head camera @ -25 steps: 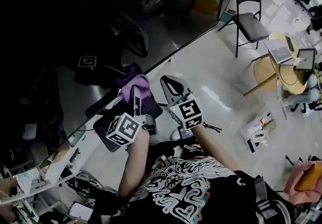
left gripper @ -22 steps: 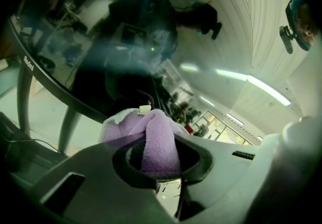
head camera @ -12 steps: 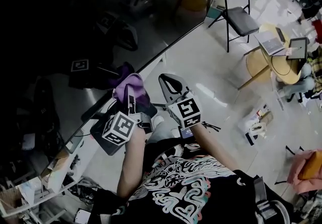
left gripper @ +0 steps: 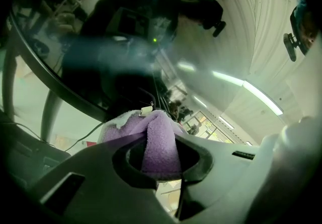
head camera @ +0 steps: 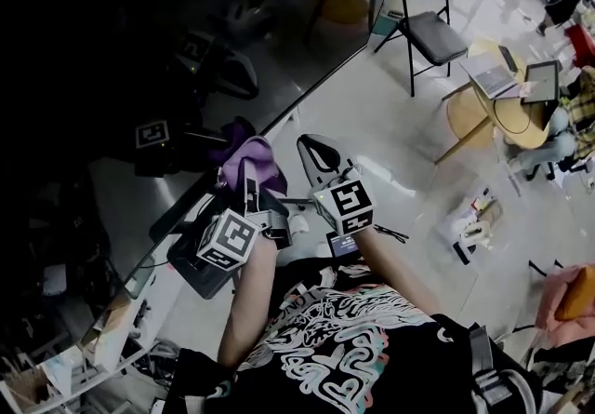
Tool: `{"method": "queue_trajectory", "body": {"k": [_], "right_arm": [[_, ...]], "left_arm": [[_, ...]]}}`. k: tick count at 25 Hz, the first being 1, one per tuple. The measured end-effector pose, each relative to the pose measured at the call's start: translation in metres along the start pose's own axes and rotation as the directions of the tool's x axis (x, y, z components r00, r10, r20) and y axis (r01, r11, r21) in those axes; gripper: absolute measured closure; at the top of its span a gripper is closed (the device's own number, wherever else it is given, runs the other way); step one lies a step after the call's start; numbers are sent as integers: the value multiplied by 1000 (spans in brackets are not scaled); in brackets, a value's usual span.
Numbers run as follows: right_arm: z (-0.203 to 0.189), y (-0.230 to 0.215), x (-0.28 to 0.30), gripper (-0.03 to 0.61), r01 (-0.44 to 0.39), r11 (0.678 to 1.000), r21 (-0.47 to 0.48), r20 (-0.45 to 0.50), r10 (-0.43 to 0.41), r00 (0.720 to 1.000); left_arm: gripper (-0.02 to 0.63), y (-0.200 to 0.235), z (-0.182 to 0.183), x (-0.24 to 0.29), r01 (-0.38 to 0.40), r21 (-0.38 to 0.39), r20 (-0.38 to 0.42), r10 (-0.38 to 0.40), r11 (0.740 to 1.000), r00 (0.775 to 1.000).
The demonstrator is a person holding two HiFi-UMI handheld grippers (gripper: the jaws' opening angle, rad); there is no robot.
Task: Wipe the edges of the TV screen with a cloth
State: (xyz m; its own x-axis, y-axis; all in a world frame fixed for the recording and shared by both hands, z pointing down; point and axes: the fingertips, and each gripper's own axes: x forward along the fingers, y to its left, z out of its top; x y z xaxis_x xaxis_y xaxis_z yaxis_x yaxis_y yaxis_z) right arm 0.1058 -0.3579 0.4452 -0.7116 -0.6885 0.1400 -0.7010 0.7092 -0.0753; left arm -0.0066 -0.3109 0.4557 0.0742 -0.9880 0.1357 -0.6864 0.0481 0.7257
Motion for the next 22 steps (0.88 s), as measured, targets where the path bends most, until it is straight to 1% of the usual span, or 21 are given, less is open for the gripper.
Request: {"method": "queue_trajectory", "body": {"k": [4, 8, 13, 18, 20, 22], "right_arm": [[1, -5, 1, 543, 11, 1000, -5, -2, -11, 1000], [-4, -11, -1, 543, 24, 1000, -2, -12, -24, 1000], [-6, -19, -6, 543, 47, 999, 7, -12, -47, 999], [-9, -19, -10, 543, 63, 998, 16, -18, -63, 998], [-4, -21, -11, 543, 74, 997, 26, -6, -74, 997], [1, -26, -11, 543, 83, 996, 33, 7, -84, 996]], "left_arm": [[546, -6, 0, 7, 11, -17, -4, -11, 1000, 1000], [546, -7, -2, 12, 22, -102, 26, -19, 995, 999], [546, -5, -3, 17, 22, -150, 59, -13, 988, 998], [548, -2, -4, 19, 29, -185, 67, -16, 982, 998], [546, -4, -4, 23, 49, -223, 73, -34, 974, 997], [547, -8, -7, 28, 68, -275, 77, -48, 959, 996]]}}
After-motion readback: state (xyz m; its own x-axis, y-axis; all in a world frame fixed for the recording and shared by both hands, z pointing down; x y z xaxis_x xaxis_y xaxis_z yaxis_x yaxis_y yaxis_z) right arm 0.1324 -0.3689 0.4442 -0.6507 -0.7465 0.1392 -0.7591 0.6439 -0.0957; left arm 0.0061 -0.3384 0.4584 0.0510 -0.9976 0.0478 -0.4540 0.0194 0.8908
